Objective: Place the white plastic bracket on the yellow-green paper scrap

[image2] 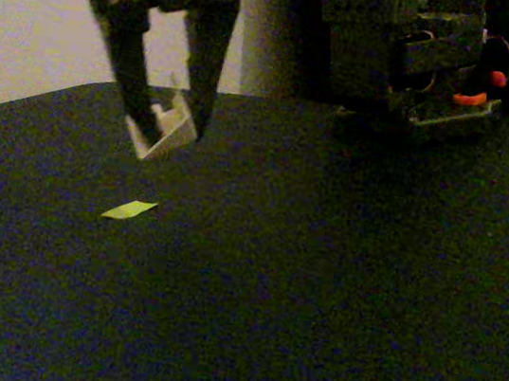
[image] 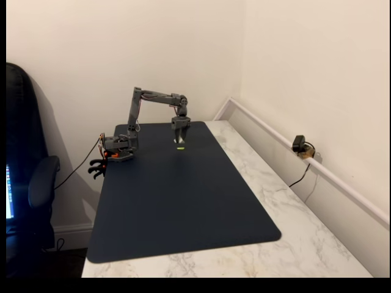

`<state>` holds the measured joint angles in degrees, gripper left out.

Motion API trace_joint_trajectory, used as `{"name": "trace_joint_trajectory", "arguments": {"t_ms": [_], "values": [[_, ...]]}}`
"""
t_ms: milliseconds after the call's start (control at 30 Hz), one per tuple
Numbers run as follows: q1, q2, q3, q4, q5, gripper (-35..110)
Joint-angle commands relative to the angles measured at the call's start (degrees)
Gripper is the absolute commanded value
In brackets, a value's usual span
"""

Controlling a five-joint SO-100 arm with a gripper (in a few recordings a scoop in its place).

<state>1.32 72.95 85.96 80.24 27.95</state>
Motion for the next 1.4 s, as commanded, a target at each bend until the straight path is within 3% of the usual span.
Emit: {"name": "trace_joint_trajectory", "arguments": {"t_ms": [0, 800, 867, 1067, 1167, 1267, 1367], "values": [[3.08, 0.62, -4.48, 0.53, 0.0, 0], [7.65, -6.24, -4.31, -2.81, 1.05, 0], [7.82, -6.77, -4.57, -2.55, 0.7, 19], [7.56, -6.77, -4.48, -2.11, 0.62, 32], [7.03, -4.57, -4.22, -1.41, 0.44, 48], [6.24, -1.32, -5.01, 1.05, 0.7, 51], [5.01, 3.25, -5.62, 4.04, 1.41, 43]]}}
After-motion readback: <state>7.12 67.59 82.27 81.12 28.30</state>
